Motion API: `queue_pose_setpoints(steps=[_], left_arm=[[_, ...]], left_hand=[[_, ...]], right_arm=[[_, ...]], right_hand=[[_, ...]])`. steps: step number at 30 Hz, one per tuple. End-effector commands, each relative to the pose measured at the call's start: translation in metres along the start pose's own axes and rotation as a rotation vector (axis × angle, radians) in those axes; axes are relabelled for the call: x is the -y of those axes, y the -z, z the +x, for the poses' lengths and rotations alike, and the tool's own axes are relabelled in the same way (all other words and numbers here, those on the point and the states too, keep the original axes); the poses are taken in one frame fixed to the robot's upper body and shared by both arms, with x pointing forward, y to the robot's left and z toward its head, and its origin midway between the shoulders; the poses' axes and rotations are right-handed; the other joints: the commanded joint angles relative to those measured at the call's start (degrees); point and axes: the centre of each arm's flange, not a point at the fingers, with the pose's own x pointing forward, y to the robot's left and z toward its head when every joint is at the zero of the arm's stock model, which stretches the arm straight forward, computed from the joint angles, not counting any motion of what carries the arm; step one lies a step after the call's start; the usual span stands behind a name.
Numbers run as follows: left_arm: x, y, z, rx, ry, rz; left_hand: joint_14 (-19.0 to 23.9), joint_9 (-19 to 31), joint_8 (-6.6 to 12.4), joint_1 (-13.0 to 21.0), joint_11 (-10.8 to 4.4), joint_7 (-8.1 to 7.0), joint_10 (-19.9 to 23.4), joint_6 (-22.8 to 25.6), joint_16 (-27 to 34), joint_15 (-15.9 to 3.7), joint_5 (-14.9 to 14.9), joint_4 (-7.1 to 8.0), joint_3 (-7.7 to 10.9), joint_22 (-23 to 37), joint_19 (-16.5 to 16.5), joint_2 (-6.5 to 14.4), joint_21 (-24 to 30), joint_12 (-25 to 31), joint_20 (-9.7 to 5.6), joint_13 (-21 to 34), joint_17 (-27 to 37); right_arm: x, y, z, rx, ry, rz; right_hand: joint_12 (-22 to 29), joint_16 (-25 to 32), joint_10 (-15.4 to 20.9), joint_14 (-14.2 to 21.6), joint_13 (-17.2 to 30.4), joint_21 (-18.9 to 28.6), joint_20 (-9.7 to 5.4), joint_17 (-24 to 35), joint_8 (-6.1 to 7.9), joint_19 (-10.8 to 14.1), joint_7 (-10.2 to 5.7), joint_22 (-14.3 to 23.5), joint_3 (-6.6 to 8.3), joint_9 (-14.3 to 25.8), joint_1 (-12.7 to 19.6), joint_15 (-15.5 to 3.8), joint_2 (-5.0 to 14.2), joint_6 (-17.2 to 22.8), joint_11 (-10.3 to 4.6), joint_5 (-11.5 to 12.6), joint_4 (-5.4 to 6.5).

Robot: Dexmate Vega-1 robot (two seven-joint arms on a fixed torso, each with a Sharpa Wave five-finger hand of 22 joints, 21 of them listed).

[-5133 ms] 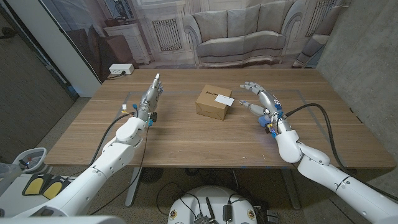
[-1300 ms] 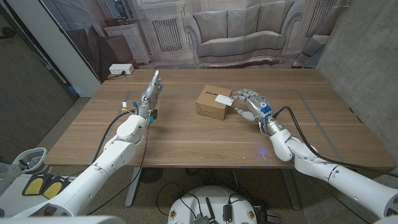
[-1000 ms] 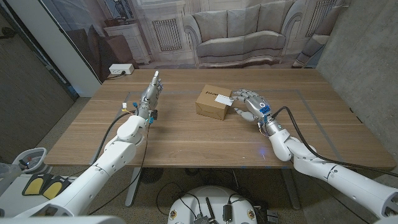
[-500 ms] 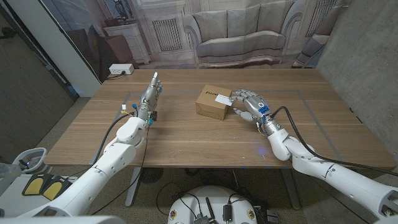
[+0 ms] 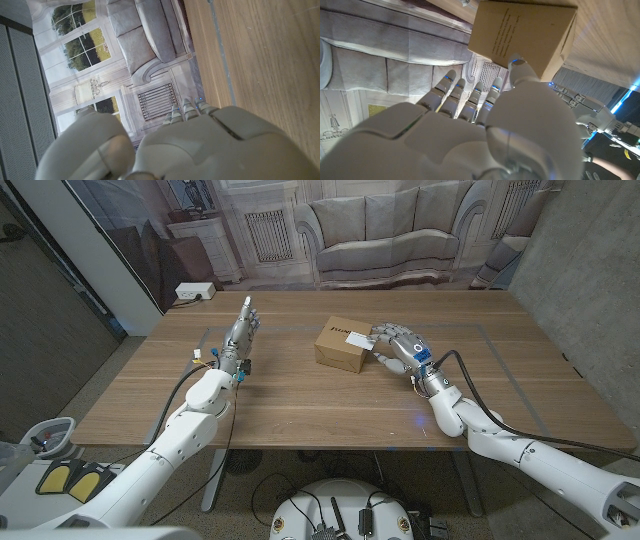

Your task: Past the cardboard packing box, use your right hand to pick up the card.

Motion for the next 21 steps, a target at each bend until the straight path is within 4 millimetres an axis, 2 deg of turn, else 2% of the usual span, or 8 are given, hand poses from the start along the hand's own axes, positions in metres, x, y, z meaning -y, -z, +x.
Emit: queue_pose_setpoints(steps=[1,5,7,21], left_arm=[[-0.0005,0.0001,-0.0008,-0.004,-0.005,-0.002],[-0.0003,-0.0001,-0.0003,-0.008,-0.004,0.005],[0.0000,-0.0001,-0.0001,-0.010,-0.004,0.006],[0.0013,0.0002,0.0045,-0.014,-0.003,0.009]], left_hand=[[-0.1,0.2,-0.11,0.2,-0.01,0.01,0.0,0.1,0.0,0.22,0.4,0.11,-0.50,0.3,-0.4,0.2,-0.2,0.1,-0.77,0.2,0.2],[-0.1,0.2,-0.10,0.2,0.03,0.01,0.0,0.1,0.0,0.26,0.4,0.11,-0.55,0.3,-0.4,0.2,-0.2,0.1,-0.74,0.2,0.2],[-0.1,0.2,-0.10,0.2,0.04,0.00,0.0,0.1,0.0,0.26,0.4,0.11,-0.57,0.3,-0.4,0.2,-0.2,0.1,-0.74,0.2,0.2],[-0.3,0.2,-0.11,0.3,-0.07,0.00,-0.1,0.1,-0.1,0.27,0.3,0.11,-0.74,0.3,-0.5,0.3,-0.2,0.0,-0.71,0.2,0.2]], right_arm=[[-0.0056,0.0009,0.0026,-0.001,0.000,0.004],[-0.0081,0.0020,0.0036,-0.002,-0.002,0.004],[-0.0086,0.0021,0.0038,-0.001,-0.002,0.005],[-0.0137,0.0056,0.0034,-0.003,0.001,0.003]], right_hand=[[0.0,0.1,0.4,0.5,0.2,0.4,-4.83,0.3,-0.09,0.6,0.17,0.2,0.00,0.2,-0.3,-5.23,0.16,0.5,0.26,-0.1,0.19],[0.0,0.1,0.4,0.5,0.2,0.4,-4.83,0.3,-0.11,0.7,0.17,0.2,-0.03,0.2,-0.3,-5.18,0.18,0.6,0.10,-0.1,0.22],[-0.1,0.1,0.5,0.5,0.2,0.4,-4.82,0.3,-0.10,0.7,0.17,0.2,-0.02,0.2,-0.3,-5.22,0.22,0.7,0.72,-0.1,0.19],[0.0,0.2,0.8,1.0,0.2,0.4,-4.77,0.3,-0.10,1.0,0.17,0.2,-0.08,0.2,-0.4,-5.44,0.41,1.0,0.04,-0.2,0.32]])
